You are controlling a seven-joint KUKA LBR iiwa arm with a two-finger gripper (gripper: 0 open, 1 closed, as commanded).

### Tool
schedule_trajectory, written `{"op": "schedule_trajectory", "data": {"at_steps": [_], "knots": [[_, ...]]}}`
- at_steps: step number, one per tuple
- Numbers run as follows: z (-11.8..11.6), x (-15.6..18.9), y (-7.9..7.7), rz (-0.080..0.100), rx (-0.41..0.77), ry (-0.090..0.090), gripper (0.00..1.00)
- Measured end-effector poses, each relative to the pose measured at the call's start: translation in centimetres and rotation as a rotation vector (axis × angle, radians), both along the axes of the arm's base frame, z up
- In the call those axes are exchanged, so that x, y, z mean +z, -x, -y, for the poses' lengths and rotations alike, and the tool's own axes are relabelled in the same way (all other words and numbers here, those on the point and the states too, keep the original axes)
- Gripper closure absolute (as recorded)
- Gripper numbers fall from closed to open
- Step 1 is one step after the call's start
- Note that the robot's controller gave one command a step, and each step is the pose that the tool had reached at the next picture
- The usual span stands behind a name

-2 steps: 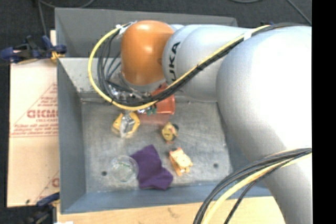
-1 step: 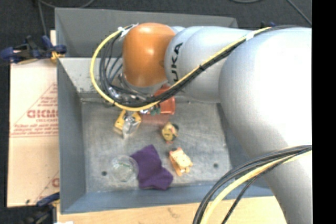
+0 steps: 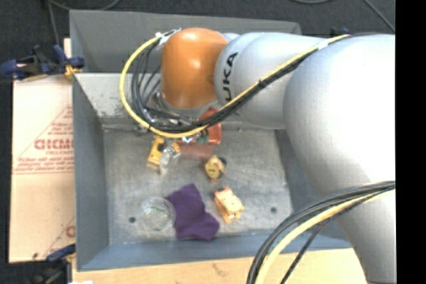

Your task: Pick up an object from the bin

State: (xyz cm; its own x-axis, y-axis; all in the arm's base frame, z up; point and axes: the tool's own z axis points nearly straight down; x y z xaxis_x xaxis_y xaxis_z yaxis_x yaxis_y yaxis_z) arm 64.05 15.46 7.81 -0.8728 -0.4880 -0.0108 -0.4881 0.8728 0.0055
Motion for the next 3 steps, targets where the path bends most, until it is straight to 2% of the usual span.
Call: {"op": "schedule_trajectory", "data": {"at_steps": [1, 2, 3], "knots": [[5.1, 0.3, -0.3, 0.003, 0.246, 0.000, 1.00], [5.1, 0.3, -0.3, 0.003, 0.245, 0.000, 1.00], [6.7, 19.1, -1.1, 0.007, 0.375, 0.012, 1.00]]}}
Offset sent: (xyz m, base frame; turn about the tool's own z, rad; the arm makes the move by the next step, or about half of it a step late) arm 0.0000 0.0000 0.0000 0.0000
